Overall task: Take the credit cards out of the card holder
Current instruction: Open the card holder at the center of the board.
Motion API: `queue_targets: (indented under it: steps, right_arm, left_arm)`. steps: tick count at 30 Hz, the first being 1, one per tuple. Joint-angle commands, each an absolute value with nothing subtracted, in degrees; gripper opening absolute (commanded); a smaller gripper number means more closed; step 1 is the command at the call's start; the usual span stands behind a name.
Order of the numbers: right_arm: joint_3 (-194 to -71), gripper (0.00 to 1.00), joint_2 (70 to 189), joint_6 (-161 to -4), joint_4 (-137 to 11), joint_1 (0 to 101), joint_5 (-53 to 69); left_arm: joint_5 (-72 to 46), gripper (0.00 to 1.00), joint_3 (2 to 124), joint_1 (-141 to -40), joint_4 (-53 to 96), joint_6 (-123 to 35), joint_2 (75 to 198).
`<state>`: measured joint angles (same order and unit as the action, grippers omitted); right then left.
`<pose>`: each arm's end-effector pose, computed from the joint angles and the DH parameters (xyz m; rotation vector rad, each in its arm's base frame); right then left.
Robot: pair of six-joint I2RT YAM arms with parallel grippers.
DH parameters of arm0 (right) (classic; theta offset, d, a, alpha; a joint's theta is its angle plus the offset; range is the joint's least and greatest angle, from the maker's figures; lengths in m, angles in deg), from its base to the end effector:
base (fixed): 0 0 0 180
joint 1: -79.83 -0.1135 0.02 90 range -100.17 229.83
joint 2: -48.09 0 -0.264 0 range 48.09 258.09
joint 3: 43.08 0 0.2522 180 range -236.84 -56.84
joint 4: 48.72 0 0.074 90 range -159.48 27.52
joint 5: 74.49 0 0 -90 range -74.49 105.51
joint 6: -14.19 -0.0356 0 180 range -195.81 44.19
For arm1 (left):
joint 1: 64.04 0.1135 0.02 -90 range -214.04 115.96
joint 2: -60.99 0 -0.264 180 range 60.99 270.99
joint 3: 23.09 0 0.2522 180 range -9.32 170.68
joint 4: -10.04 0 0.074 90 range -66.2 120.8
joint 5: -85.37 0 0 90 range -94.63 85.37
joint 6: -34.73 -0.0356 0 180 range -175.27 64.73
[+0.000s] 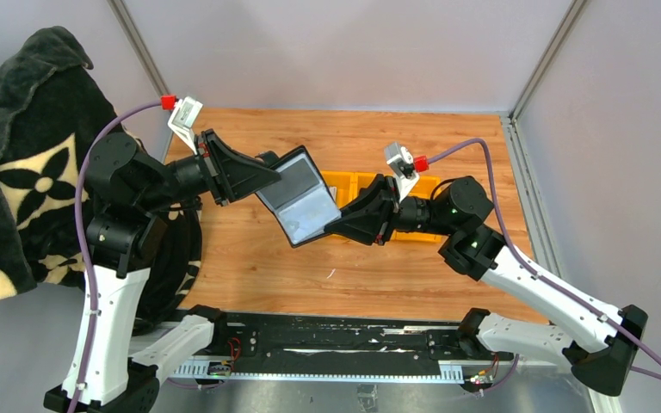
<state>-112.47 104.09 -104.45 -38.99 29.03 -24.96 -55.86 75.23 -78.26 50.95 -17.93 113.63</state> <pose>0.1153 0.1779 0.4305 -0.9333 1.1024 1.5781 0.1211 -0.0593 0.5118 0.4640 1.6218 -1.3530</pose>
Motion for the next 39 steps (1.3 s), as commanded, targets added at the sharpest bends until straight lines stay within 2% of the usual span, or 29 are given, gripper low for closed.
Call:
queue_targets:
  steps: [1, 3, 9, 12, 17, 20, 23, 24, 27, 28, 29, 31, 33, 35, 37, 39]
  right_arm:
    - [-115.02, 0.18, 102.59, -100.88, -39.71, 27.27, -22.43]
    - [-115.07, 0.12, 102.54, -99.96, -40.35, 26.7, -19.0]
    - [-115.79, 0.15, 103.85, -99.96, -39.96, 25.86, -10.37]
    - [-117.02, 0.34, 105.61, -102.35, -40.02, 25.84, -9.31]
    - [-118.65, 0.53, 108.99, -107.72, -37.48, 25.86, -10.88]
    - [-118.92, 0.55, 110.84, -110.11, -35.45, 25.85, -12.06]
    - [-119.43, 0.51, 112.19, -112.03, -34.41, 25.84, -12.7]
    - [-119.42, 0.44, 112.65, -112.85, -32.85, 25.86, -13.43]
    - [-120.93, 0.1, 113.9, -114.92, -32.39, 25.87, -15.7]
    - [-121.64, 0.02, 114.07, -114.97, -33.82, 25.87, -15.92]
    - [-122.29, 0.0, 114.01, -114.78, -35.78, 25.84, -15.81]
    - [-122.99, 0.0, 113.49, -113.57, -38.93, 25.87, -15.83]
    - [-124.34, 0.0, 113.1, -111.85, -44.3, 25.87, -14.5]
    - [-129.02, 0.0, 114.0, -109.18, -55.96, 25.74, -11.08]
    - [-134.4, 0.0, 116.01, -107.29, -66.5, 25.29, -6.38]
    - [-138.69, 0.0, 118.62, -105.69, -73.88, 24.11, 0.08]
  left_arm:
    - [-55.23, 0.0, 77.08, -78.27, 49.94, -16.58, 113.9]
    - [-55.45, 0.0, 77.17, -78.26, 49.7, -16.28, 113.91]
    - [-57.02, 0.0, 76.73, -78.26, 49.28, -15.61, 113.95]
    - [-57.72, 0.0, 76.32, -78.25, 49.45, -15.9, 113.7]
    - [-58.42, 0.0, 75.28, -78.28, 49.43, -16.91, 112.94]
    - [-58.59, 0.0, 75.05, -78.25, 49.42, -16.91, 112.84]
    - [-59.08, 0.0, 74.85, -78.22, 49.12, -16.84, 112.72]
    - [-59.2, 0.0, 74.63, -78.26, 49.0, -17.01, 112.57]
    - [-58.79, 0.02, 73.28, -78.26, 49.28, -20.13, 111.53]
    - [-58.51, 0.09, 73.15, -78.23, 49.98, -21.89, 111.35]
    - [-58.29, 0.22, 73.09, -78.24, 50.66, -23.84, 111.09]
    - [-57.34, 0.47, 73.08, -78.25, 52.44, -27.63, 110.61]
    - [-56.08, 0.67, 73.01, -78.26, 54.32, -31.86, 109.98]
    - [-56.73, 0.85, 71.95, -78.28, 54.83, -36.0, 109.02]
    - [-58.05, 0.99, 69.61, -78.27, 55.04, -41.29, 107.57]
    - [-57.74, 1.0, 66.66, -78.26, 55.47, -46.94, 105.8]
